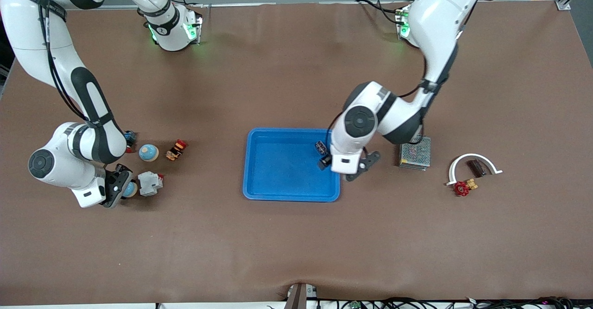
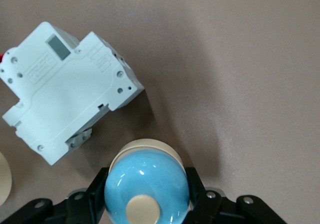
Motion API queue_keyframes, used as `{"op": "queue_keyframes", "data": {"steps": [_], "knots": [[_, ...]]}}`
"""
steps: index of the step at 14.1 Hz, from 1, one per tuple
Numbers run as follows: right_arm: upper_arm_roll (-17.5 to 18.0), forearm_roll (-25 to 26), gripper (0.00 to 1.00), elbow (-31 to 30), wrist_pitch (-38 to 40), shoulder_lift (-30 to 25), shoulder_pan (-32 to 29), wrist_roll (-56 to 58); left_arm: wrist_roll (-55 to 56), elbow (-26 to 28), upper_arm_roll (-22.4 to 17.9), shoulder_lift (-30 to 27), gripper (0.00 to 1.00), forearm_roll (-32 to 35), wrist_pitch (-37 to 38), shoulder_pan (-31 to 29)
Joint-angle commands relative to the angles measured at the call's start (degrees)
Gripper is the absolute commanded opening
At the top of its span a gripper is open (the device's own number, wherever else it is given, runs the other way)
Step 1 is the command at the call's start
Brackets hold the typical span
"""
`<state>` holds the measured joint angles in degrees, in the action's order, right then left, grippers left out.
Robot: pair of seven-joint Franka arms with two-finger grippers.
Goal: Place electrolytic capacitor and blue bell in tray
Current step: 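Release the capacitor in the tray while the right gripper lifts the bell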
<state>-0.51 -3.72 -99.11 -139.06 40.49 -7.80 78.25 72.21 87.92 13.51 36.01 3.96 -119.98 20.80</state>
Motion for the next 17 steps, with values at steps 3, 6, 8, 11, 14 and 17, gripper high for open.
{"op": "queue_keyframes", "data": {"steps": [3,6,8,11,14,17], "knots": [[0.95,-1.20,0.45,7.85,8.51,-0.67,-0.37,0.23,-8.28,3.82,0.20,-5.85,1.00,1.23,5.98,-8.92],[0.95,-1.20,0.43,14.62,16.08,-0.85,-0.11,-2.74,-15.41,5.94,0.20,-7.26,1.00,1.32,7.04,-14.55],[1.04,-1.46,0.42,16.48,19.43,-1.55,0.67,-7.65,-18.49,7.17,0.02,-7.62,1.00,1.58,7.04,-16.75],[1.04,-1.73,0.42,16.49,24.26,-5.76,3.14,-19.24,-20.26,9.28,0.28,-7.97,1.00,8.77,7.04,-19.56],[1.04,-1.99,0.42,16.58,28.39,-9.01,6.21,-31.63,-24.03,10.07,0.37,-7.79,1.00,9.32,6.95,-22.72],[1.13,-2.08,0.43,16.40,30.69,-11.13,10.60,-44.64,-27.81,11.30,0.37,-7.88,0.93,9.40,6.86,-26.94]]}}
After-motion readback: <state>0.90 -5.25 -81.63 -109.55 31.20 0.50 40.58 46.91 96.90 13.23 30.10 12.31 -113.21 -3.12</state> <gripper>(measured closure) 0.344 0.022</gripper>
